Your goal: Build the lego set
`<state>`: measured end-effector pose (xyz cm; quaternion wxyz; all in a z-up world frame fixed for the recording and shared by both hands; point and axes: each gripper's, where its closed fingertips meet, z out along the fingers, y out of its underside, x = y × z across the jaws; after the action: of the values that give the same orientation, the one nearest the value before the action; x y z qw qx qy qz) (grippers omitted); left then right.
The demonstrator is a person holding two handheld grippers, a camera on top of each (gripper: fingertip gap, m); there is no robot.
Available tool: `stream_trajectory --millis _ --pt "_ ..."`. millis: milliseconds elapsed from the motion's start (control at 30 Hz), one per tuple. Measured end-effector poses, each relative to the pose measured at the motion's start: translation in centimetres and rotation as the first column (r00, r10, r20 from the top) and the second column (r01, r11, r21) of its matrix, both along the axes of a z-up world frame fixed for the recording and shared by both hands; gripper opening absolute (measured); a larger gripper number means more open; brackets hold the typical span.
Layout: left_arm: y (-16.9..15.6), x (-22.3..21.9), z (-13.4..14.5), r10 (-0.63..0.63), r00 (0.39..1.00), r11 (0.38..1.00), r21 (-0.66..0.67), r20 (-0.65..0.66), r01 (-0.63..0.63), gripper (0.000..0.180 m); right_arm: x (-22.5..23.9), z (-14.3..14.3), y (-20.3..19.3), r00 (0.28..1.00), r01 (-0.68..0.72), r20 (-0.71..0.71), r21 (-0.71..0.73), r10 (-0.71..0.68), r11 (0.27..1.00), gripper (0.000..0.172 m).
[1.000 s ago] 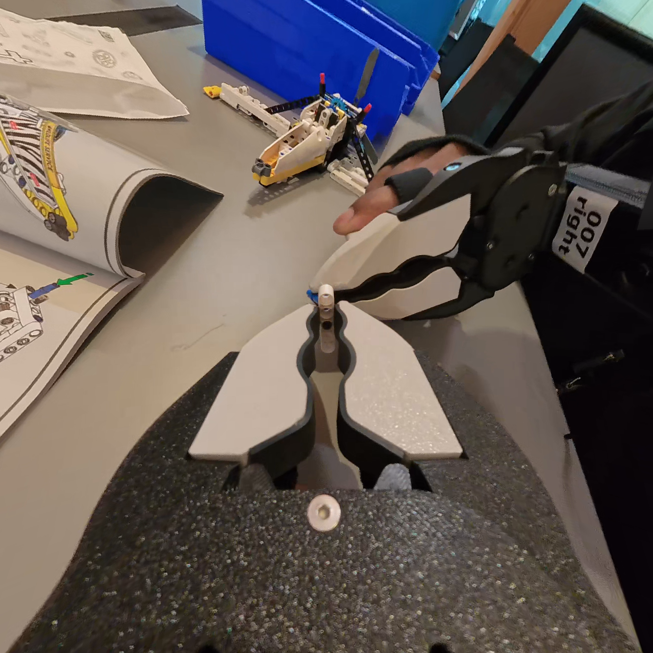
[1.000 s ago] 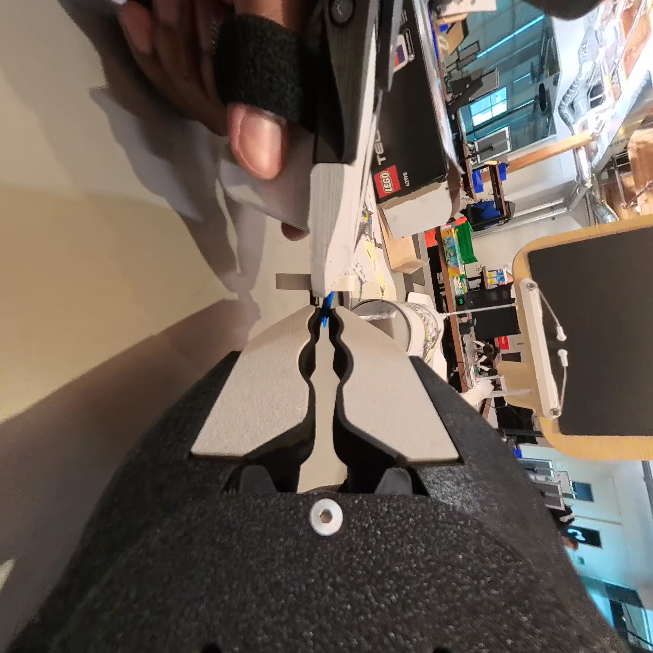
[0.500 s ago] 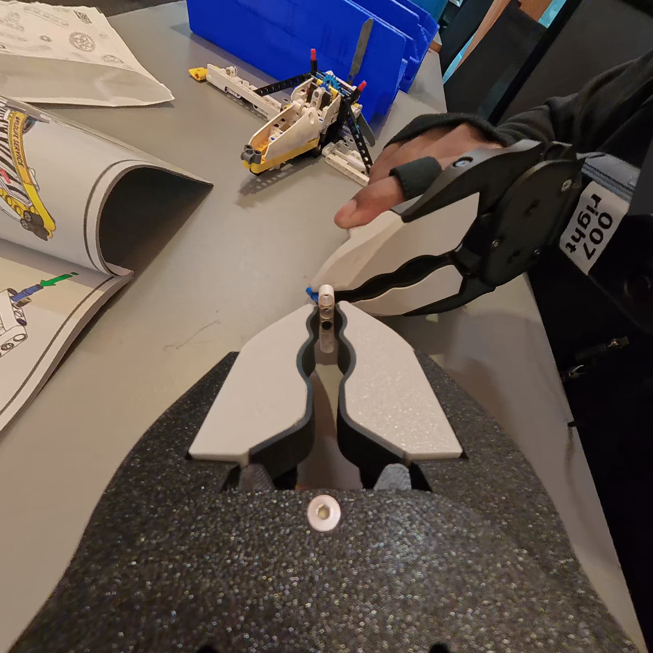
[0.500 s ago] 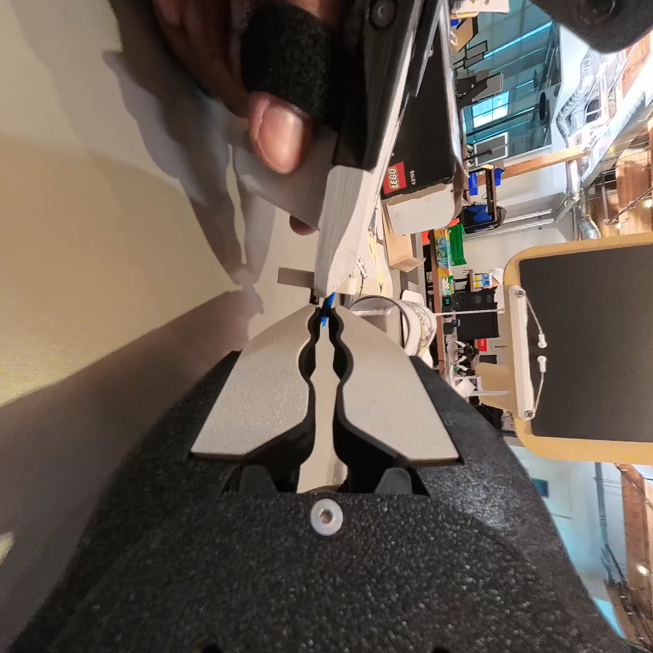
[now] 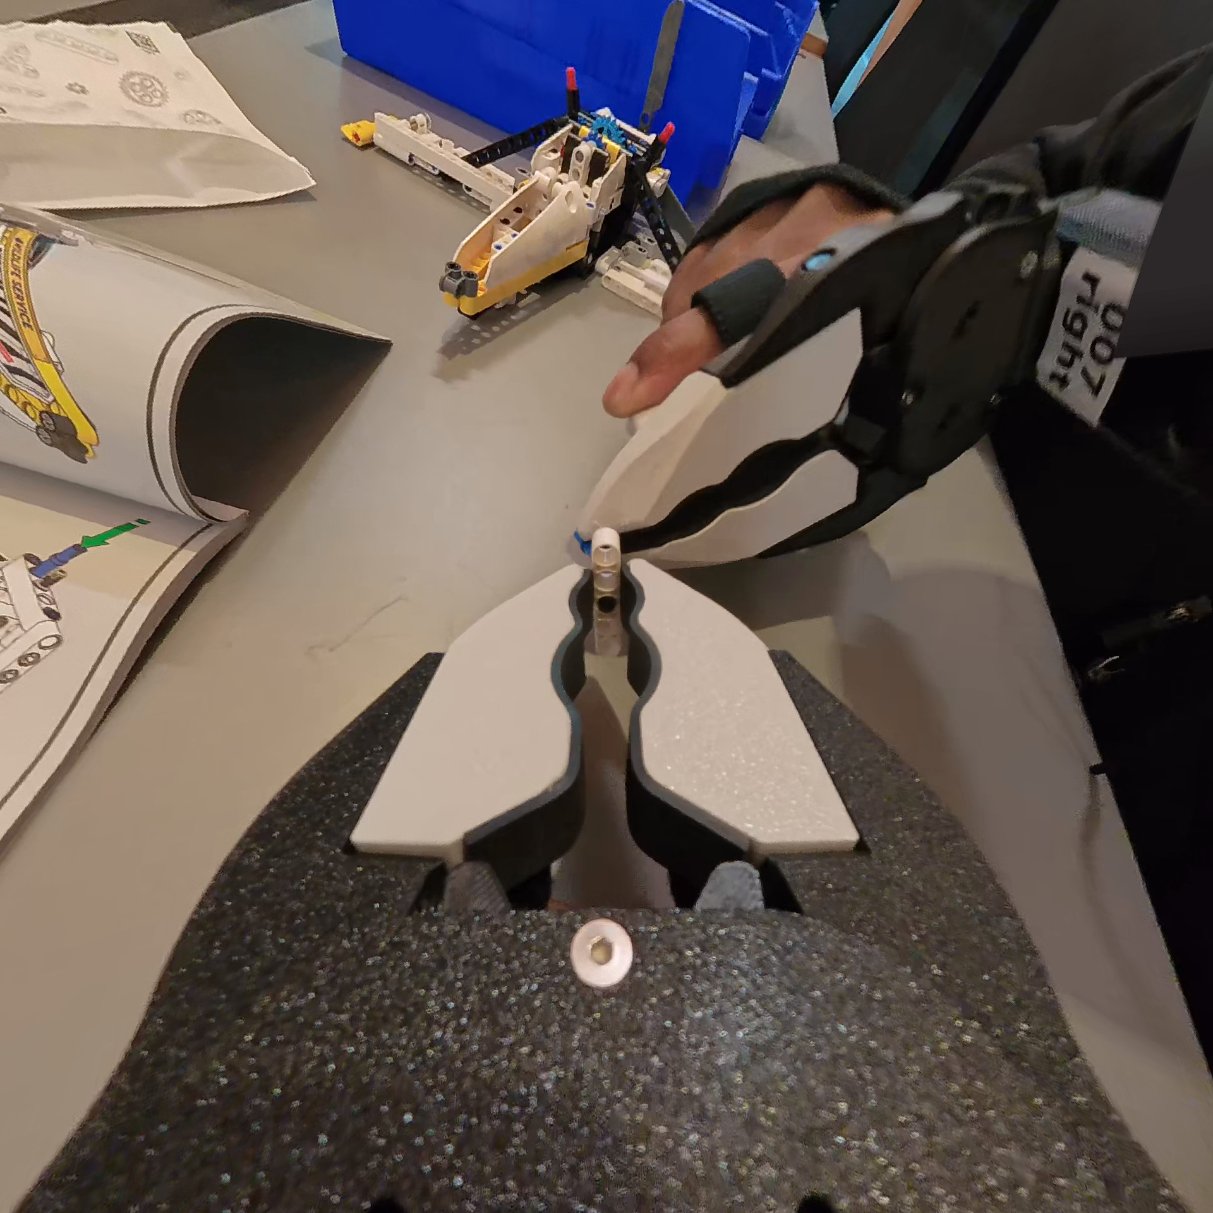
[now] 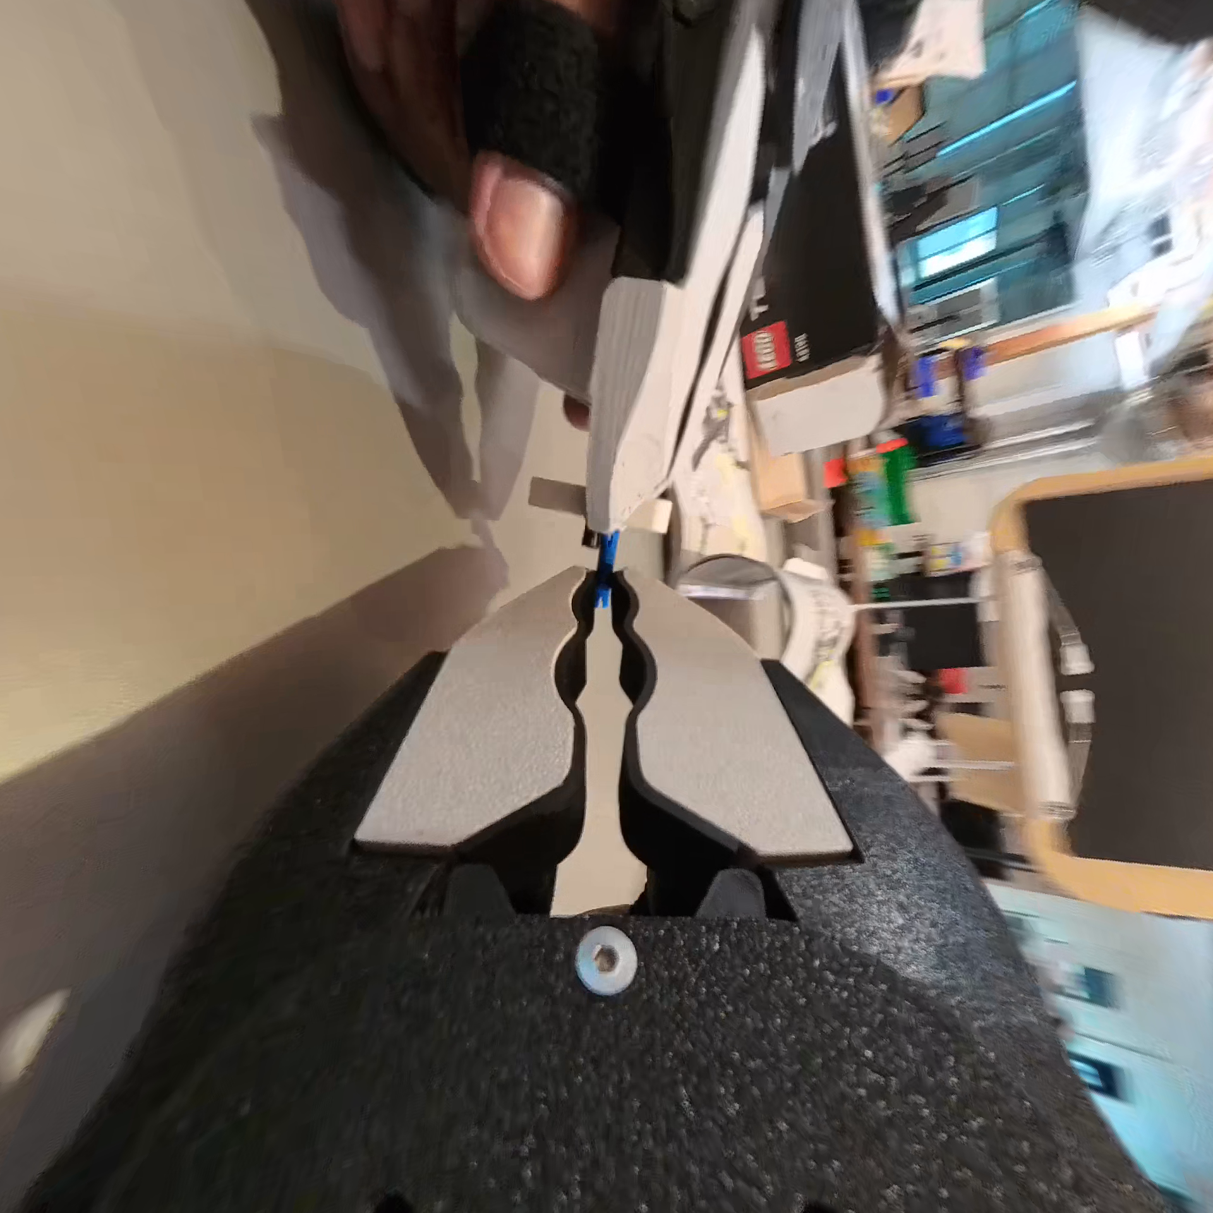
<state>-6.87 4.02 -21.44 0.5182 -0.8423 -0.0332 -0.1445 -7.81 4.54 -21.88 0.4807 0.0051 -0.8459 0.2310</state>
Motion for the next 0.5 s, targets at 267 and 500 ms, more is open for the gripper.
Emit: stream_trajectory --millis 267,500 --pt "-0.1 0.0 -0.9 -0.039 0.974 0.998 -0.049 -0.225 0.029 0.007 0.2 -1.3 0.3 0.986 0.008 0.165 -0.039 -0.001 0.999 0.004" --pt "-0.2 0.2 -1.0 -0.076 0.930 0.997 -0.059 -0.359 0.059 0.007 0.4 -1.1 0.5 0.982 0.017 0.191 -0.049 -0.008 0.999 0.004"
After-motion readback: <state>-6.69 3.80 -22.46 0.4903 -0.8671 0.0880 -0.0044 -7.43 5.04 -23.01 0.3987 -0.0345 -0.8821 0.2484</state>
